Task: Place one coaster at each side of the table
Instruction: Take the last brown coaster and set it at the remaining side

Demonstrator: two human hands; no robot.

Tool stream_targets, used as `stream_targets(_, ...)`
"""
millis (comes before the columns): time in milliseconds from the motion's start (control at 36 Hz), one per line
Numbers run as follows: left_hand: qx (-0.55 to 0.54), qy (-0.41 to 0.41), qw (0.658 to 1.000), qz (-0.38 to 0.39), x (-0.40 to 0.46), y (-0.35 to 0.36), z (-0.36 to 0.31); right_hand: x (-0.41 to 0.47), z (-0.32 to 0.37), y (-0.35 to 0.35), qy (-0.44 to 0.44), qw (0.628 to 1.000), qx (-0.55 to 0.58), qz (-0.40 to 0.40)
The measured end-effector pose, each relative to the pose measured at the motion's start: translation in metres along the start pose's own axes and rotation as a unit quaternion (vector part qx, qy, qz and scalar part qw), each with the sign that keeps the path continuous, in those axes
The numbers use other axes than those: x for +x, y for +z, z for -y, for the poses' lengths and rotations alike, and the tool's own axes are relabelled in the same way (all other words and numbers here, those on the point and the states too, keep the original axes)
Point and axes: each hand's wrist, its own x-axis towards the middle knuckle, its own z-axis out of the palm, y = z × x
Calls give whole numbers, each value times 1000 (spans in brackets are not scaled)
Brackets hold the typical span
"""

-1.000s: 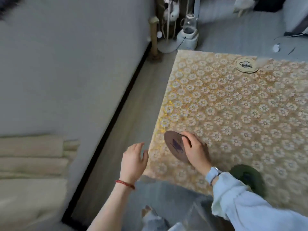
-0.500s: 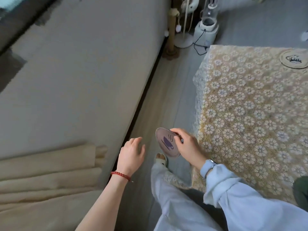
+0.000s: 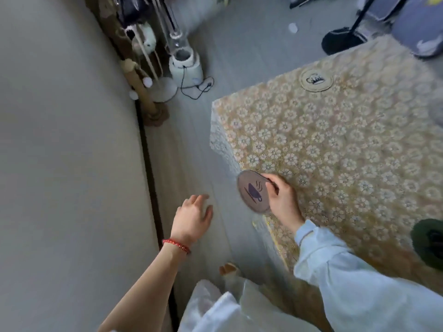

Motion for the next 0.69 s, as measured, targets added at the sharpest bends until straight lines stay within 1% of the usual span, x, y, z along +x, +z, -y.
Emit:
stream_targets(83,3,62,997,48,41,4,-18,14,-5,-18,56,997,-11,-52)
stream_targets(167,17,128,986,103,80,11,-41,25,-9,-34,106,988,0,-111)
stream_targets(250,26,169,975,140,106,17,-57,35,-6,-39,134,983,-9,-127)
stream_targets(333,51,224,955,189,141,26,-68,50,-8,-39,179,974,-34,-137)
stream_targets(389,77,262,937,219,164,30,-73,59,-18,-35,236,961,-40,-138)
stream_targets(528,123,338,896,260,210,36,-77,61,-48,-20,371,913,-84,-145)
stream_targets(611,130,377,874,279,230,41,-79,53,-61,-3,399,899,-43,-176)
stream_targets(694,169,413,846,293,239,48,-84,45,-60,12,431,879,-41,-200)
